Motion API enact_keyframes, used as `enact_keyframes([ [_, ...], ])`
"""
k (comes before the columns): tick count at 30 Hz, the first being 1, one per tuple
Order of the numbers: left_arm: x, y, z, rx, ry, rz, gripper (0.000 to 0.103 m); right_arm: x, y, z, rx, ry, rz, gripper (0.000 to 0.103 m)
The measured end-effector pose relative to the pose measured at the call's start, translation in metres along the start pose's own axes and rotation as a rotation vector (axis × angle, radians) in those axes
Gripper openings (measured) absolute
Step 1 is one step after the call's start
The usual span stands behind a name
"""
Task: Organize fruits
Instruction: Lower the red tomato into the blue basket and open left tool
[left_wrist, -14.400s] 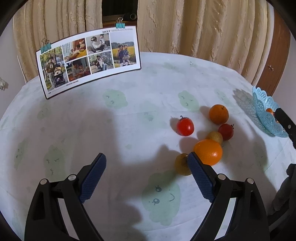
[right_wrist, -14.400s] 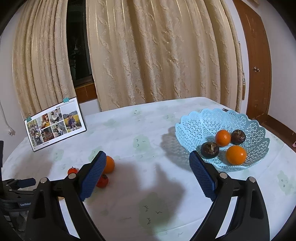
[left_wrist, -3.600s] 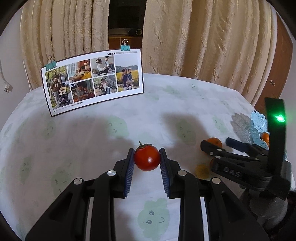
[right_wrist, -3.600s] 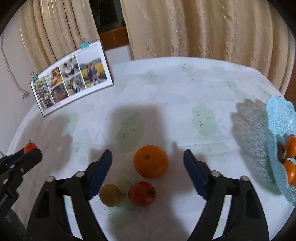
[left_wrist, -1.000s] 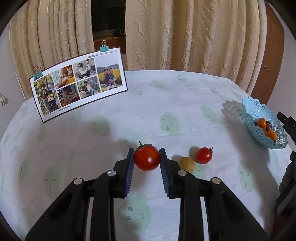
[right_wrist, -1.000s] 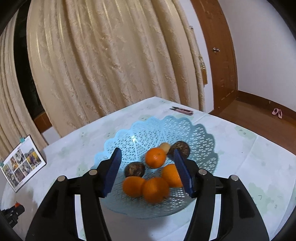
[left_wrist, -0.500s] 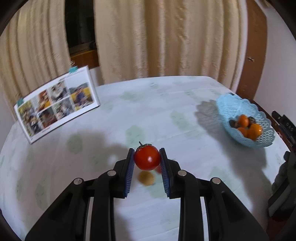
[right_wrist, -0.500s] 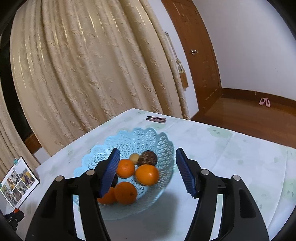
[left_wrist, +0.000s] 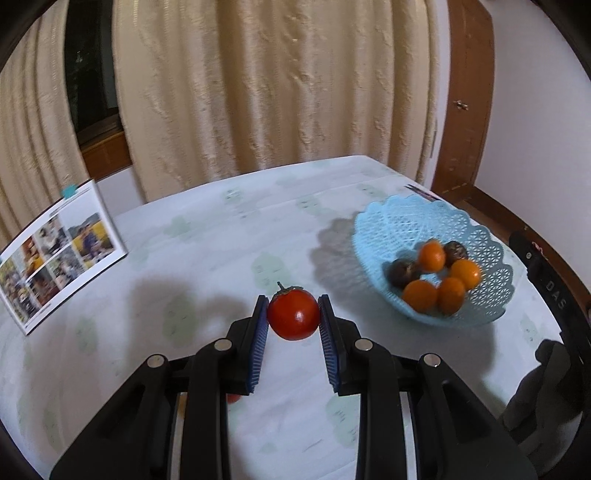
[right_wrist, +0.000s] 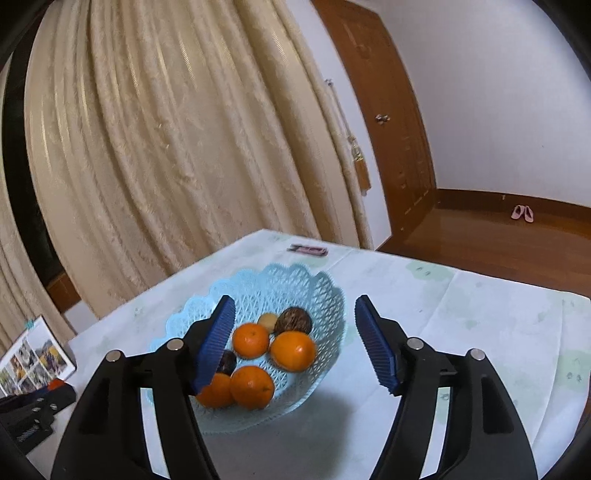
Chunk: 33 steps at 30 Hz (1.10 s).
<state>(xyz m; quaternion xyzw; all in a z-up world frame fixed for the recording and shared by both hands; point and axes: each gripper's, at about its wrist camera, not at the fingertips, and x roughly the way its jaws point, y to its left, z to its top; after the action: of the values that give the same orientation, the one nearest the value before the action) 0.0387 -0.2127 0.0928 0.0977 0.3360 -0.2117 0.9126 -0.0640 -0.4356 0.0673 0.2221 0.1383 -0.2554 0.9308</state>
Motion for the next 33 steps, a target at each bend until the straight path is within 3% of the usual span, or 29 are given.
enact_keyframes([
  [11,0.032,-0.05,0.026,0.053,-0.018,-0.085,0.027,-0.005,-0.01,0.006,0.049,-0.028,-0.024,0.073],
  [18,0.055,-0.077,0.036,0.05,0.011,-0.169,0.027,-0.016,-0.02,0.011,0.088,-0.093,-0.06,0.074],
  [27,0.073,-0.096,0.041,0.064,0.032,-0.218,0.028,-0.03,-0.024,0.016,0.104,-0.172,-0.09,0.076],
  [29,0.075,-0.097,0.042,0.051,0.042,-0.241,0.038,-0.033,-0.024,0.016,0.107,-0.192,-0.096,0.083],
  [30,0.074,-0.096,0.041,0.043,0.041,-0.254,0.055,-0.034,-0.024,0.016,0.106,-0.199,-0.099,0.083],
  [31,0.073,-0.097,0.042,0.04,0.03,-0.254,0.064,-0.035,-0.024,0.016,0.105,-0.205,-0.101,0.083],
  [33,0.071,-0.095,0.042,0.041,0.012,-0.246,0.067,-0.038,-0.025,0.017,0.109,-0.218,-0.106,0.083],
])
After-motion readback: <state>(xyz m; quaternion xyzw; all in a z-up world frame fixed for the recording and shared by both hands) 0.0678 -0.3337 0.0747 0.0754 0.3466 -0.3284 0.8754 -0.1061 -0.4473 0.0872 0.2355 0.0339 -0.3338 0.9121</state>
